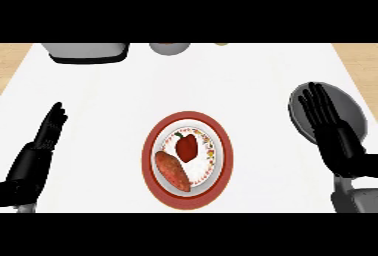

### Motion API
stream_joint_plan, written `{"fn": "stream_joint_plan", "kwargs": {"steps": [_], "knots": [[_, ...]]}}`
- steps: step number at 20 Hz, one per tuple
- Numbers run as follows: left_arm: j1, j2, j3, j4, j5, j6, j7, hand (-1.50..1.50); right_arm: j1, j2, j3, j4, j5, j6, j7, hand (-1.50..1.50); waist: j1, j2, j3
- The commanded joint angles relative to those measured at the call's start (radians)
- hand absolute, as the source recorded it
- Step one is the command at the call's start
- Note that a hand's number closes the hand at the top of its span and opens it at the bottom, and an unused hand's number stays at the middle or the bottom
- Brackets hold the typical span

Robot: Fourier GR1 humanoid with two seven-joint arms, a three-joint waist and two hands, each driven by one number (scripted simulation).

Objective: Pick the bell pepper from the plate and place it in the pan

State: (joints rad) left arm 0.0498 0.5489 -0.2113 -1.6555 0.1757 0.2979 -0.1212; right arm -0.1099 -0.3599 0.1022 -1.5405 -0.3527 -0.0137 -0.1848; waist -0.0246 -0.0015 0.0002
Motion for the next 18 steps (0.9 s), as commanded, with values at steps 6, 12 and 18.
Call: {"fn": "stream_joint_plan", "kwargs": {"steps": [6,12,18], "knots": [[-0.136,-0.102,0.022,0.018,0.138,-0.026,0.129,0.00,-0.406,0.112,0.199,0.041,-0.033,0.228,0.050,1.50,0.129,0.029,-0.002],[-0.220,-0.125,0.069,0.064,0.204,-0.011,0.278,0.00,-0.336,-0.048,0.263,0.184,0.371,0.153,-0.189,-1.50,0.033,0.007,0.001],[-0.183,-0.154,0.046,0.044,0.160,0.002,0.273,0.00,-0.423,-0.142,0.255,0.264,0.500,0.192,-0.228,-1.50,0.039,0.003,0.000]]}}
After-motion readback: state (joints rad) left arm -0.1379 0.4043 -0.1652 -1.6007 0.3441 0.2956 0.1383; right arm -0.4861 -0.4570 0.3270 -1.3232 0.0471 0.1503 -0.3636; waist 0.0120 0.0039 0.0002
